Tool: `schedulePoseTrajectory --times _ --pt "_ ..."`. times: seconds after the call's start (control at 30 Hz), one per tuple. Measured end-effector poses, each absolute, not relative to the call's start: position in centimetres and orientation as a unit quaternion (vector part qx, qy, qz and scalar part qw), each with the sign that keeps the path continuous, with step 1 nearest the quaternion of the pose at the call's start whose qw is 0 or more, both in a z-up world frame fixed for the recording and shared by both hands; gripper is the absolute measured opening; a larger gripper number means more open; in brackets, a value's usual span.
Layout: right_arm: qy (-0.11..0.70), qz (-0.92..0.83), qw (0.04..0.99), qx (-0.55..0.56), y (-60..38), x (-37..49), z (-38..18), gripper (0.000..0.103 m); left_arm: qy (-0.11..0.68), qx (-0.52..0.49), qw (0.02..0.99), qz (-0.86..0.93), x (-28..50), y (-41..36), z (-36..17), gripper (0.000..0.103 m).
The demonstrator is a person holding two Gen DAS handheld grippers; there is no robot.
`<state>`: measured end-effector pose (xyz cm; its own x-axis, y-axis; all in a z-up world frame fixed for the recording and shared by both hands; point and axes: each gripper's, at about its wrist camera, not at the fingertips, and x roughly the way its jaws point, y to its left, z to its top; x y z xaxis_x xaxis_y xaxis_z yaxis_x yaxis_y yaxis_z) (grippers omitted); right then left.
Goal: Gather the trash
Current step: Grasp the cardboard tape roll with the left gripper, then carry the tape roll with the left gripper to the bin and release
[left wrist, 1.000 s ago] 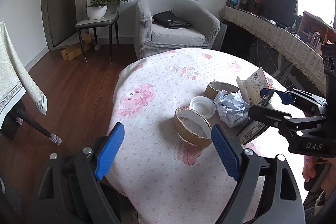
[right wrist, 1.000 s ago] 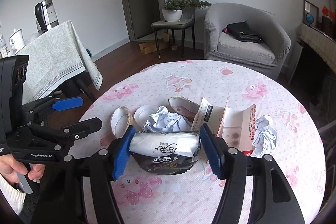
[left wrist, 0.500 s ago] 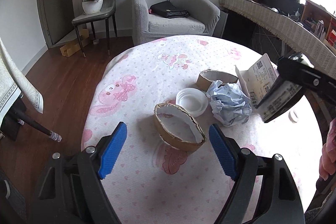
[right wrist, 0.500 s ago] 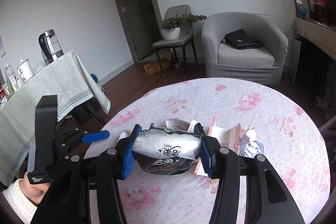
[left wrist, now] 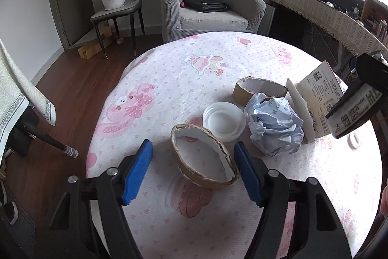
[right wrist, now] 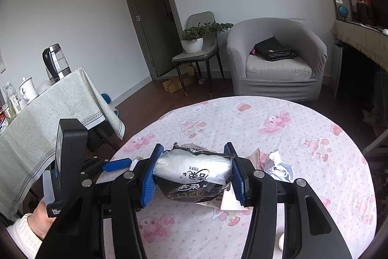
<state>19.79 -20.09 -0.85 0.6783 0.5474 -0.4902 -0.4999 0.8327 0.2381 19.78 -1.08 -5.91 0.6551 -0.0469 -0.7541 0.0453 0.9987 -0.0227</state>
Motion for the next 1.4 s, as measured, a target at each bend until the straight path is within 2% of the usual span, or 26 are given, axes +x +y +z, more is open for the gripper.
schedulePoseTrajectory --times 0.07,0.17,0.27,0.97,1.4 --pt "0.279 0.289 0.915 0.046 -20.1 19.7 -0.7 0.052 0.413 0.001 0.911 -0.020 19.7 -1.0 -5.9 0.065" --pt "0.273 0.297 0.913 0.058 -20.2 19.5 -0.5 0.052 0.405 0.008 0.914 -0.022 19.4 -1.2 -5.8 0.048" --pt "0.282 0.305 0.905 0.091 -20.3 19.9 -0.9 0.052 0.402 0.010 0.915 -0.024 19.1 -1.2 -5.8 0.048" --pt "0.277 0.294 0.911 0.086 -17.3 16.2 -0.2 0.052 0.382 -0.021 0.922 -0.059 14.0 1.4 -4.2 0.044" --pt "0.288 0.315 0.901 0.075 -12.6 13.8 -0.7 0.052 0.386 -0.032 0.922 -0.028 9.7 8.2 -4.2 0.044"
